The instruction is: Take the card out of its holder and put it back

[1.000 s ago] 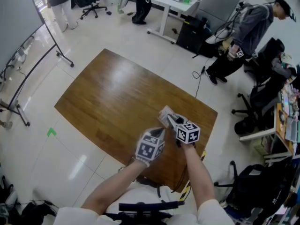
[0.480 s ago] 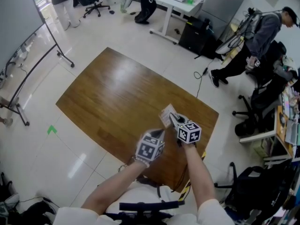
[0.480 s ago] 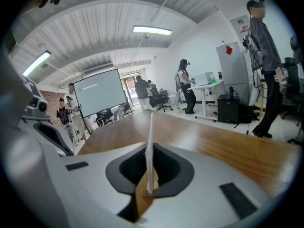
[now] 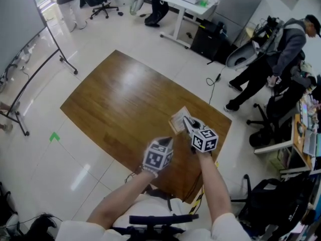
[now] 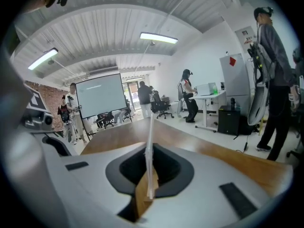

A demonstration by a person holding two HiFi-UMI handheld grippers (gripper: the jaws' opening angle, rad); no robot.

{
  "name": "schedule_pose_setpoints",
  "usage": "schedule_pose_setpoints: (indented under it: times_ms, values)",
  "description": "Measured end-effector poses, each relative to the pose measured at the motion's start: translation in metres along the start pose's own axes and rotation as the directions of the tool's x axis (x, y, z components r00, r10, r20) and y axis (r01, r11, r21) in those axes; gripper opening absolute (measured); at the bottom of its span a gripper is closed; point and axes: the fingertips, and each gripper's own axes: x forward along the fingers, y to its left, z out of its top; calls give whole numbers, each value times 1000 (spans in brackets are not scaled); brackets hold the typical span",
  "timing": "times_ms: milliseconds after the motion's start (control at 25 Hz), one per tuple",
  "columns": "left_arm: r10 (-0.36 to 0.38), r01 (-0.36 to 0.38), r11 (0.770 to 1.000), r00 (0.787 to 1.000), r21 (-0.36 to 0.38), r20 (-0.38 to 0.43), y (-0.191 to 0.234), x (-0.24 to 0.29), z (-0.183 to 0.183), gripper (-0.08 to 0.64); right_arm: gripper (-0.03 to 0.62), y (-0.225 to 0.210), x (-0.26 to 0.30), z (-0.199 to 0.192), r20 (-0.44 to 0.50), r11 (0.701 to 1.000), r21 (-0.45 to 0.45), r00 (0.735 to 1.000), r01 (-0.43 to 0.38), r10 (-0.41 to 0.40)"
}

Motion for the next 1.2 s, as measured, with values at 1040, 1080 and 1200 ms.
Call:
schedule_pose_setpoints:
  times_ms: [1040,1080,1200]
  values:
    - [74,-67,997,979,-42,191,-51,-100,5,-5,21,76,-187,82,285,1000,30,959,1,-9]
    - [73,-67,997,976,-35,207,-54,-103,9,-5,21,80,-196,80,297,999,43,955,0,-13]
    - [72,-70,997,971,-19,228,-61,-108,16,-4,21,92,-218,67,319,996,83,947,12,-38]
